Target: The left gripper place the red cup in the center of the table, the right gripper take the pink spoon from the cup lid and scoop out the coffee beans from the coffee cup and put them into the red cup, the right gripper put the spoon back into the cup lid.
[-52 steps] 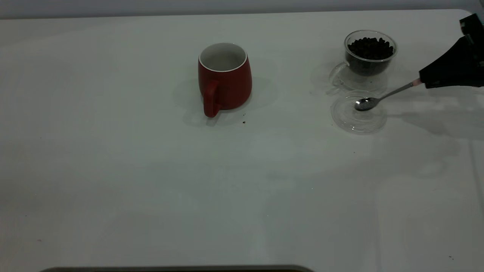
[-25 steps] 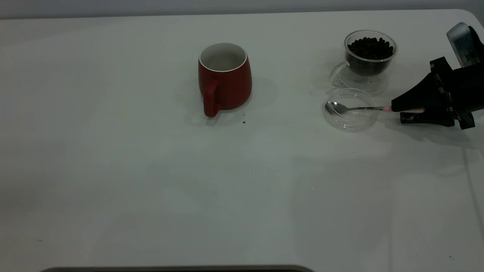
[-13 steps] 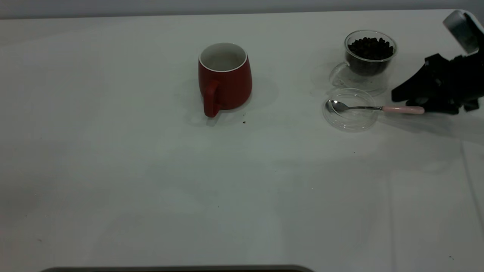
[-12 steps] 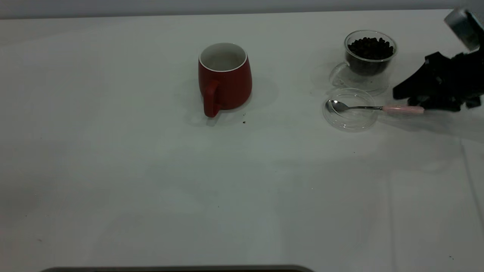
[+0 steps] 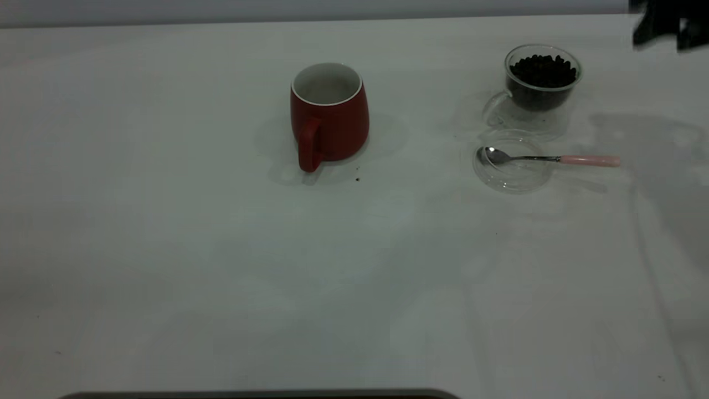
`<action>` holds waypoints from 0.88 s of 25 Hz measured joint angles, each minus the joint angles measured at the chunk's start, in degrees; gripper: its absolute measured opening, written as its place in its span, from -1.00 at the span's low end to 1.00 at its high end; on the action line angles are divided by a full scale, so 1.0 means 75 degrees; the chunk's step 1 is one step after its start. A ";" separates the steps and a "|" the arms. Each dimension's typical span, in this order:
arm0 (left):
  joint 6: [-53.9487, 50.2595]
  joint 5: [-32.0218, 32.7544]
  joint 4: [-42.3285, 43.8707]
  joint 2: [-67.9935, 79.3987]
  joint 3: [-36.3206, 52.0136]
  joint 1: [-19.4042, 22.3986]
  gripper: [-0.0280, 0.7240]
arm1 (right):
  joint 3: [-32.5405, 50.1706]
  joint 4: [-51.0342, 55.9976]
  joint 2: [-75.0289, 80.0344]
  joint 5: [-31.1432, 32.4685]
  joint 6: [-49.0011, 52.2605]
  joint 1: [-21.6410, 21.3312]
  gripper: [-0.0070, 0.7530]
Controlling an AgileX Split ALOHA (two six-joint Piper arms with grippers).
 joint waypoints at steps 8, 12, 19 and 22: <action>0.0000 0.0000 0.0000 0.0000 0.0000 0.0000 0.51 | 0.1087 -0.3506 -0.2196 0.6722 0.2400 0.0255 0.30; 0.0000 0.0000 0.0000 0.0000 0.0000 0.0000 0.51 | 0.1117 -0.7949 -0.2919 0.7572 0.6673 0.0406 0.30; 0.0000 0.0000 0.0000 0.0000 0.0000 0.0000 0.51 | 0.1750 -1.2032 -0.4876 0.7937 1.0910 0.0891 0.30; 0.0000 0.0000 0.0000 0.0000 0.0000 0.0000 0.51 | 0.2573 -1.1939 -0.5976 0.7812 1.0928 0.0915 0.30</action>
